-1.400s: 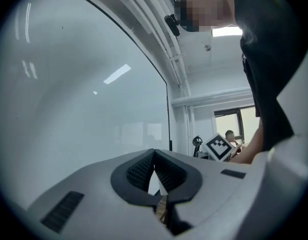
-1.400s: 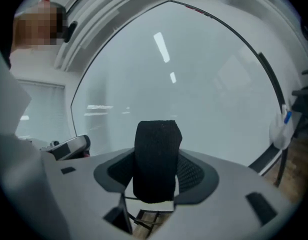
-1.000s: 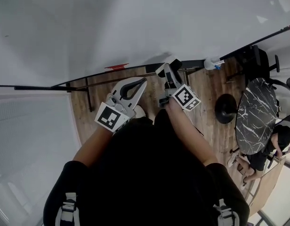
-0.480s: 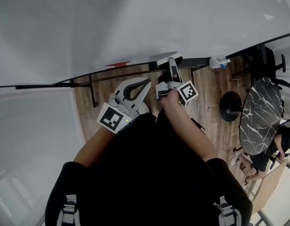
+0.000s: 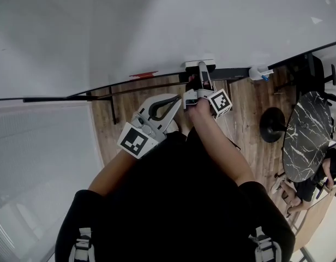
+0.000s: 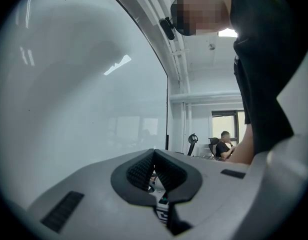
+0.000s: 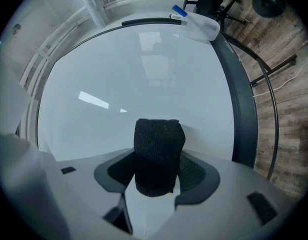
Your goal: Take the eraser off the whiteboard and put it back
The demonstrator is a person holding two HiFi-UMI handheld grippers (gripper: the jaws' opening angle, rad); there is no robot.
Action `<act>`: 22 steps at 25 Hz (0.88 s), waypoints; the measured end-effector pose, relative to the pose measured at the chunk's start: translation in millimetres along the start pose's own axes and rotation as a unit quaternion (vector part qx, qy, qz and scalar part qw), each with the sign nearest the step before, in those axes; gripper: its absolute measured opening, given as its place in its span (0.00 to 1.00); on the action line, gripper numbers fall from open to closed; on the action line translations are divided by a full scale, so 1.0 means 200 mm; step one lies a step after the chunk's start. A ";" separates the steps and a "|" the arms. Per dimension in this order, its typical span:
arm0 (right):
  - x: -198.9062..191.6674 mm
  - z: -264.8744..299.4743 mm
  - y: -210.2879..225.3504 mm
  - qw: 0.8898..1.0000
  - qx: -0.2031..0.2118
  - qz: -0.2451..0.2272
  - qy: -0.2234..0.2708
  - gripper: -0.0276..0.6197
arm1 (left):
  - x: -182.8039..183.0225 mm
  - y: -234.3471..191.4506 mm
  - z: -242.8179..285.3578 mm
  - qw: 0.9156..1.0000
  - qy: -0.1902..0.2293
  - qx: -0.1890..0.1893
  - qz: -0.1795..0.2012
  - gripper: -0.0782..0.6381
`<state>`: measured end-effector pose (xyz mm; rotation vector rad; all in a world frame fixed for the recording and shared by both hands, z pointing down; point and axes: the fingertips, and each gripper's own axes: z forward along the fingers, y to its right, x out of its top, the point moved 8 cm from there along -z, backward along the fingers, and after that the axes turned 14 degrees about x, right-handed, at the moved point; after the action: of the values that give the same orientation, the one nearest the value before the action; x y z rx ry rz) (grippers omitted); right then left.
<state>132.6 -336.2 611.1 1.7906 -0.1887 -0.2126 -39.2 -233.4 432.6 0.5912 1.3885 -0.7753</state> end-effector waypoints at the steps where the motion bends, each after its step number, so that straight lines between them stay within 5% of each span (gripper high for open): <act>1: 0.00 0.01 0.00 1.000 0.000 -0.001 0.000 0.39 | 0.00 0.00 0.00 1.000 0.000 0.001 0.000 0.11; 15: 0.07 -0.08 -0.05 0.996 -0.016 -0.024 -0.081 0.50 | 0.05 -0.05 0.08 1.000 0.004 0.008 -0.014 0.11; 22: 0.27 -0.17 -0.21 0.985 -0.003 -0.097 -0.141 0.51 | 0.04 -0.09 0.20 1.000 0.010 0.017 0.000 0.11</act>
<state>194.0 -308.5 575.0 1.7670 -0.2154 -0.6073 -28.2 -275.5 431.0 0.6273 1.3955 -0.7968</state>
